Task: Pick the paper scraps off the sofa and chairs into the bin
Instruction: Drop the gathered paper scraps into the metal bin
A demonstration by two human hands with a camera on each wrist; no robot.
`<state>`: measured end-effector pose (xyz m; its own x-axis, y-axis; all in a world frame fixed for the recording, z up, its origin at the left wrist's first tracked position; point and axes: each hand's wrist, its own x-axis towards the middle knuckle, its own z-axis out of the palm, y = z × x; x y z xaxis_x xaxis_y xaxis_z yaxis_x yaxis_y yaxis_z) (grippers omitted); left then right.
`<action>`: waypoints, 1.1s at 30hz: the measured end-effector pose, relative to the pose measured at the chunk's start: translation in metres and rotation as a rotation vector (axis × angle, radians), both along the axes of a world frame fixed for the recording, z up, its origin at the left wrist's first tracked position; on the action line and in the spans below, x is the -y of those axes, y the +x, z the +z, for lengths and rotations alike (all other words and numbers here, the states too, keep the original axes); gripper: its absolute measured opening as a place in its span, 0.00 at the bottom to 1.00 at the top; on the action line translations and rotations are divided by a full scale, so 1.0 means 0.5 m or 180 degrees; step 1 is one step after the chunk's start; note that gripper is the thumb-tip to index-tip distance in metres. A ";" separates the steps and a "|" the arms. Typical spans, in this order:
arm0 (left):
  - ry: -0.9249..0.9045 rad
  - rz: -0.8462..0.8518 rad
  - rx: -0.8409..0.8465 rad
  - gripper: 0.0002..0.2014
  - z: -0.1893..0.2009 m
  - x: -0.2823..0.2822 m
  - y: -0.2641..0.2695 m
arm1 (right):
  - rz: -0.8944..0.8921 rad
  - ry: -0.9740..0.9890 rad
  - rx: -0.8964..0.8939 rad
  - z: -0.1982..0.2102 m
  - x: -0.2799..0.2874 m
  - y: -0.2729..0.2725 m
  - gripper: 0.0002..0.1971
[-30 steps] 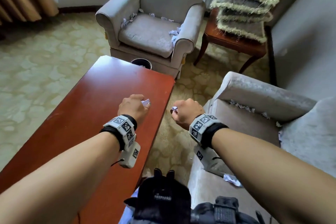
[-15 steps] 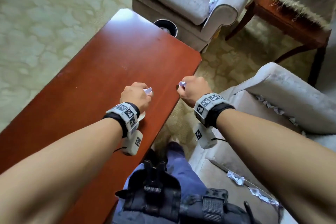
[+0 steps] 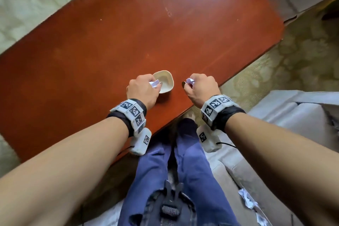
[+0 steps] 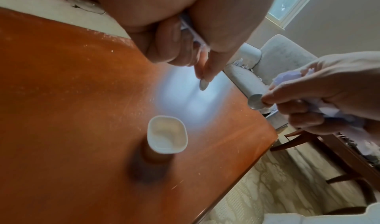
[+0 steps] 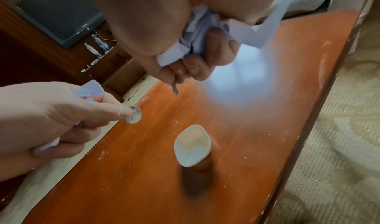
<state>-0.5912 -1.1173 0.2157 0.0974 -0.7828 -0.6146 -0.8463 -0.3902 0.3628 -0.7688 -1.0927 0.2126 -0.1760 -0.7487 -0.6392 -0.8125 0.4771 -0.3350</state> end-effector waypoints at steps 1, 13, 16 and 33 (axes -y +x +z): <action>-0.0008 0.0038 -0.0016 0.08 -0.031 -0.001 -0.002 | -0.0003 -0.0042 0.0012 -0.031 0.003 -0.002 0.12; -0.0179 0.0468 0.0109 0.10 -0.293 0.004 -0.020 | 0.0003 -0.0131 0.0409 -0.299 0.024 0.041 0.10; -0.0223 0.0492 0.0144 0.08 -0.319 0.011 -0.023 | -0.0011 -0.0176 0.0487 -0.327 0.033 0.044 0.10; -0.0290 0.0712 0.0123 0.02 -0.287 0.011 0.033 | 0.0419 -0.0091 0.0096 -0.365 0.087 0.108 0.16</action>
<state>-0.5746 -1.1228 0.0721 0.2968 -0.7911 -0.5349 -0.7564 -0.5367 0.3740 -0.7146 -1.1365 0.0302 -0.0561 -0.7820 -0.6208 -0.8568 0.3569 -0.3721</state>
